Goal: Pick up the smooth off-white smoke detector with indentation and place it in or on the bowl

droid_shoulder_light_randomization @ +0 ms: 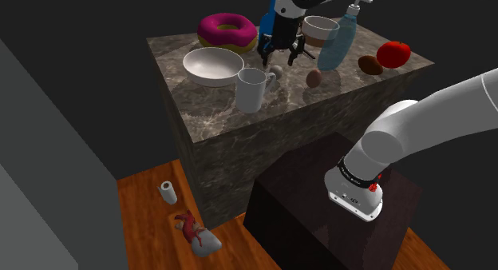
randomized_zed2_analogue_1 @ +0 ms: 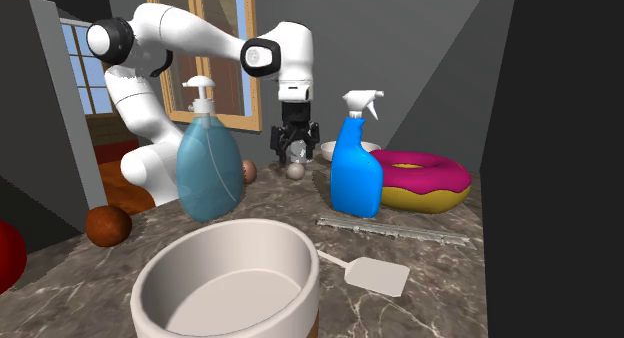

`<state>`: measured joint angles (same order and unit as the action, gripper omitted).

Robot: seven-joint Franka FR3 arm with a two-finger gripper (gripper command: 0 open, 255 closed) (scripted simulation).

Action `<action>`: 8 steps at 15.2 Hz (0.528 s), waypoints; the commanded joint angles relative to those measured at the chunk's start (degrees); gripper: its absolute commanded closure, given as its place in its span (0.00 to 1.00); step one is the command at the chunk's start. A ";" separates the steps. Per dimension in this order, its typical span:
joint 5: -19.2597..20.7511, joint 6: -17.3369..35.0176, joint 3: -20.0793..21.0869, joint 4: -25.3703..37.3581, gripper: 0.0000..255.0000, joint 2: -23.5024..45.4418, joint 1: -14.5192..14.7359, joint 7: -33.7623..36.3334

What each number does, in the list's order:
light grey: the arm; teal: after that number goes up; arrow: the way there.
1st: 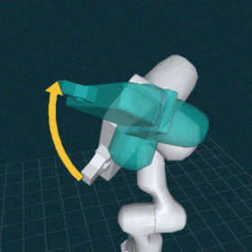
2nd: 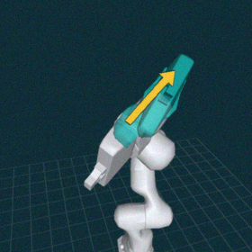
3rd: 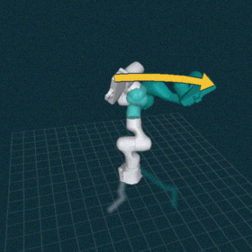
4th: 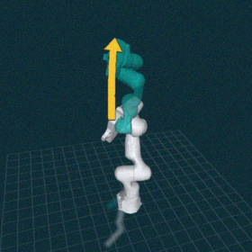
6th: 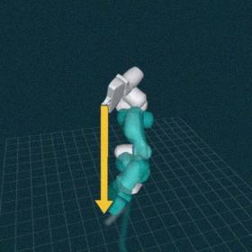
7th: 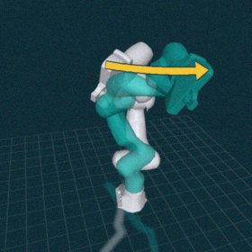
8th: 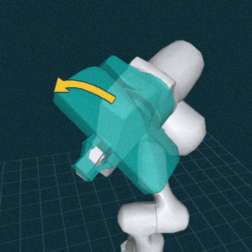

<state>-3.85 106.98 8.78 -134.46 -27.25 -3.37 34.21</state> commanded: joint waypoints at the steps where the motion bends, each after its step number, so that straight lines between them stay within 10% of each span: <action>1: -0.10 1.59 0.21 -1.09 0.00 0.36 0.00 0.38; 8: -0.20 5.27 0.42 -4.11 0.00 1.03 0.05 0.39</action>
<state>-4.04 112.09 9.20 -138.44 -26.23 -3.32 34.60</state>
